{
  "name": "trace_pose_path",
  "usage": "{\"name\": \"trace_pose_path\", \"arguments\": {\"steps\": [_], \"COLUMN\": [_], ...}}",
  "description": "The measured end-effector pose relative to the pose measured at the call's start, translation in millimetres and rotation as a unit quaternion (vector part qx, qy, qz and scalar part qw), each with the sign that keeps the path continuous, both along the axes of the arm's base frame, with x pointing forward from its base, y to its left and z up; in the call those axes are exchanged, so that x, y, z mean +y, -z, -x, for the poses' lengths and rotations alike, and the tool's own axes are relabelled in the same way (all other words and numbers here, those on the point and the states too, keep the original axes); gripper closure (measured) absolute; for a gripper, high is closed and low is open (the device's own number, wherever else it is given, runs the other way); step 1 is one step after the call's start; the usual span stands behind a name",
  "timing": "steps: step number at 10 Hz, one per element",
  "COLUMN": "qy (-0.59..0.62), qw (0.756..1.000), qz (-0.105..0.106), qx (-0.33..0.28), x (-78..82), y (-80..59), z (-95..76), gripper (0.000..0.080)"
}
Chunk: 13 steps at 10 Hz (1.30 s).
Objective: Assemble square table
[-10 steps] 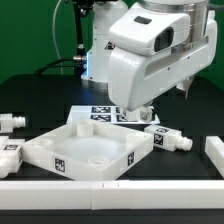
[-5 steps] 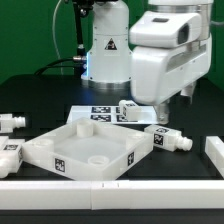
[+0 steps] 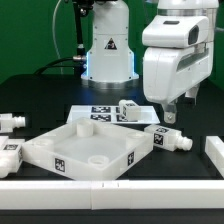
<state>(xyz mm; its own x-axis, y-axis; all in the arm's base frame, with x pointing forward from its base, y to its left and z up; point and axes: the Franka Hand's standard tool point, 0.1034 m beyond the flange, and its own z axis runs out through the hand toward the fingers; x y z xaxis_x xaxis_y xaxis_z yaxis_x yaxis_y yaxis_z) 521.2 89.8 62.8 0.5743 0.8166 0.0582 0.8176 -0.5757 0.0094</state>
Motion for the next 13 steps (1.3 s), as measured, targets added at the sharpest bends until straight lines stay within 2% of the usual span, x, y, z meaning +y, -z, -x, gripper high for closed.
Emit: {"name": "trace_pose_path", "arguments": {"steps": [1, 4, 5, 7, 8, 9, 10, 11, 12, 13], "qy": [0.0, 0.0, 0.001, 0.002, 0.002, 0.002, 0.002, 0.002, 0.007, 0.024], "qw": [1.0, 1.0, 1.0, 1.0, 1.0, 1.0, 1.0, 1.0, 1.0, 1.0], "qz": [-0.001, -0.009, -0.011, -0.012, -0.012, -0.012, -0.012, -0.012, -0.012, -0.011], "qx": [0.004, -0.003, -0.006, -0.007, -0.007, -0.007, -0.007, -0.007, -0.005, -0.001], "x": [-1.2, 2.3, 2.4, 1.8, 1.8, 1.8, 1.8, 1.7, 1.9, 4.2], "y": [12.9, 42.3, 48.9, 50.5, 51.0, 51.0, 51.0, 50.9, 49.9, 41.9], "z": [13.3, 23.4, 24.3, 23.9, 24.2, 24.2, 24.2, 24.1, 24.4, 26.1], "gripper": [0.015, 0.015, 0.015, 0.015, 0.0241, 0.0241, 0.0424, 0.0515, 0.0515, 0.0515]}}
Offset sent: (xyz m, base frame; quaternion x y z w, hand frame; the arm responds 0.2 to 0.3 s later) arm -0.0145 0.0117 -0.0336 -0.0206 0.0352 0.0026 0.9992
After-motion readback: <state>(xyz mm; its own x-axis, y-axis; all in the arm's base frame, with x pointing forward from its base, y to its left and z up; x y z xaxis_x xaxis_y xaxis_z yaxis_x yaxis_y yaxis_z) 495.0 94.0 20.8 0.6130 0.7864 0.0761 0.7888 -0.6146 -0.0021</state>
